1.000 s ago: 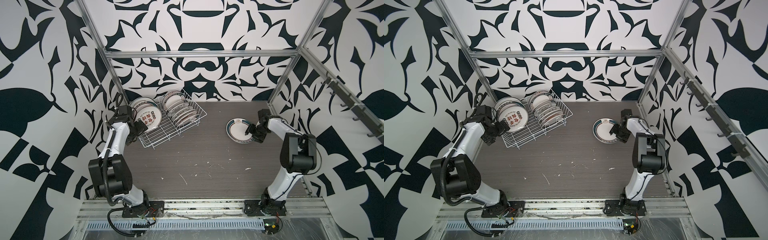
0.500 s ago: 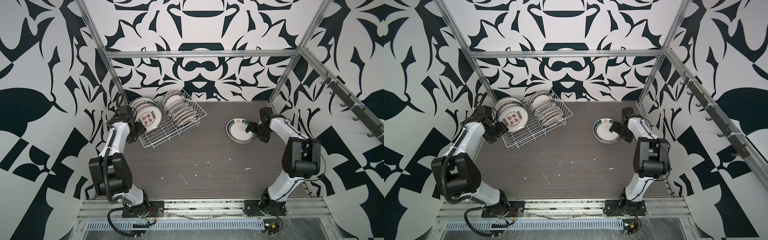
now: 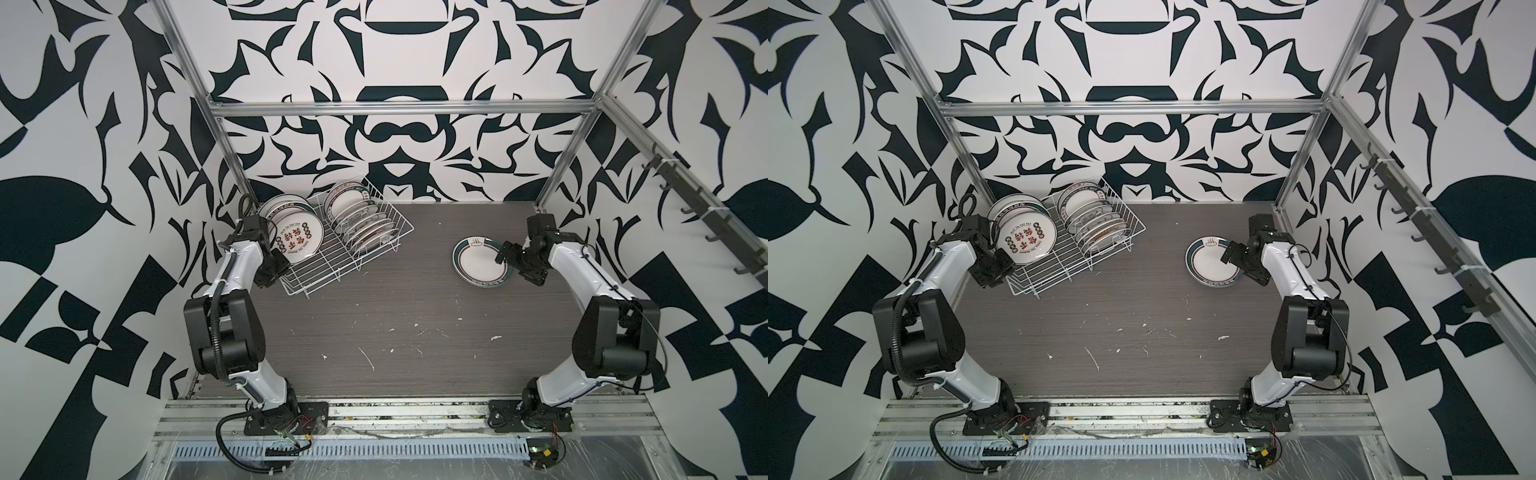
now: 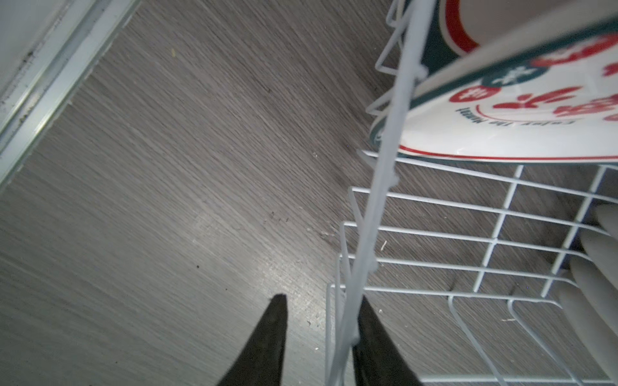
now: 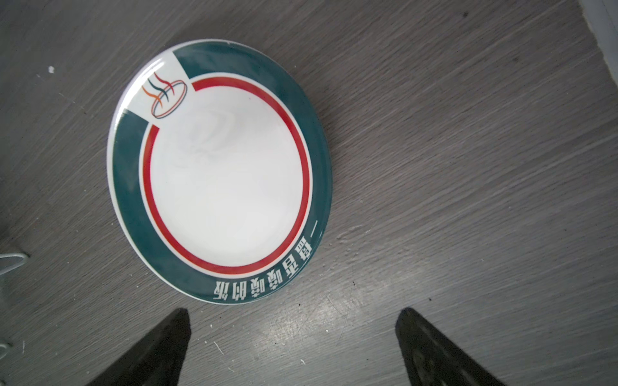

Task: Unload the plates from the dish rack
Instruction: Move the dish rack to the top-left of the table.

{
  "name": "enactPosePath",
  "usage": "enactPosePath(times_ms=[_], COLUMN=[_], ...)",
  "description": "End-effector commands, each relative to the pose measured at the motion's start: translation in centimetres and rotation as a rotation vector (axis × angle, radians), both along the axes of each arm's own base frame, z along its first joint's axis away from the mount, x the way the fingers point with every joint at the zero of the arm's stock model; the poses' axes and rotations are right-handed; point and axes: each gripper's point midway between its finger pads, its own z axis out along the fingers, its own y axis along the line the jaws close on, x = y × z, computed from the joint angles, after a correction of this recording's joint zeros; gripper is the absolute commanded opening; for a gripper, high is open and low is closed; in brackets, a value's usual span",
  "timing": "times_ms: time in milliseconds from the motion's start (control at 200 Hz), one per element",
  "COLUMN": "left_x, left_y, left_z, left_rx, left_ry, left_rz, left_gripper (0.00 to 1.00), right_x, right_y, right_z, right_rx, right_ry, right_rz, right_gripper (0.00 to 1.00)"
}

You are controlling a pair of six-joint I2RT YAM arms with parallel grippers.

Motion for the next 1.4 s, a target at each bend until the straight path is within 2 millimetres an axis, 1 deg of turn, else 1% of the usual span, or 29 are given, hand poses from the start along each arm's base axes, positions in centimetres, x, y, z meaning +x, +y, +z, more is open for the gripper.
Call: enactPosePath(times_ms=[0,120,270,350,525,630,855,975,1070,1090,1160,1200,1275,1320,1395], left_x=[-1.8,-2.6,-3.8,-4.3,-5.7,-6.7,-9.5,-10.9,-12.0,-12.1,-12.6,-12.9,-12.9,-12.8,-12.5], left_y=[0.1,0.0,-0.4,-0.8,-1.2,-1.6,-2.2,-2.6,-3.1,-3.1,-3.2,-3.0,-2.7,-2.6,-2.5], left_z=[-1.3,-1.7,-1.8,-1.8,-2.2,-2.2,-1.1,-1.1,-1.8,-1.2,-1.0,-0.9,-0.5,-0.1,0.3], left_rx=[-0.004,-0.011,-0.026,-0.041,-0.057,-0.074,-0.087,-0.101,-0.12,-0.12,-0.119,-0.105,-0.087,-0.081,-0.07], left_ry=[0.075,0.093,0.093,0.084,0.098,0.095,0.07,0.064,0.084,0.059,0.055,0.057,0.044,0.036,0.023], left_rz=[0.026,0.04,0.057,0.054,0.072,0.09,0.136,0.159,0.167,0.167,0.168,0.173,0.173,0.169,0.156], left_gripper=[0.26,0.18,0.11,0.0,0.0,0.0,0.0,0.0,0.0,0.0,0.0,0.06,0.13,0.22,0.32], right_x=[0.1,0.6,1.4,1.9,2.8,3.3,4.5,4.8,4.9,4.9,4.8,4.7,4.6,4.5,4.3], right_y=[1.1,2.3,4.0,4.8,7.0,7.7,9.4,10.2,10.6,10.8,10.8,10.9,10.9,10.9,11.0], right_z=[1.4,1.7,1.9,2.4,4.1,4.8,4.7,4.6,4.6,4.6,4.4,4.3,4.2,4.2,4.2], right_rx=[0.014,0.012,0.015,0.02,0.076,0.088,0.123,0.138,0.156,0.159,0.159,0.156,0.157,0.16,0.164], right_ry=[-0.042,-0.051,-0.059,-0.073,-0.129,-0.159,-0.168,-0.17,-0.171,-0.171,-0.168,-0.167,-0.163,-0.163,-0.162], right_rz=[0.046,0.077,0.129,0.155,0.214,0.232,0.275,0.298,0.31,0.312,0.317,0.32,0.321,0.322,0.325], right_gripper=[1.0,1.0,1.0,1.0,1.0,1.0,1.0,1.0,1.0,1.0,1.0,1.0,1.0,1.0,1.0])
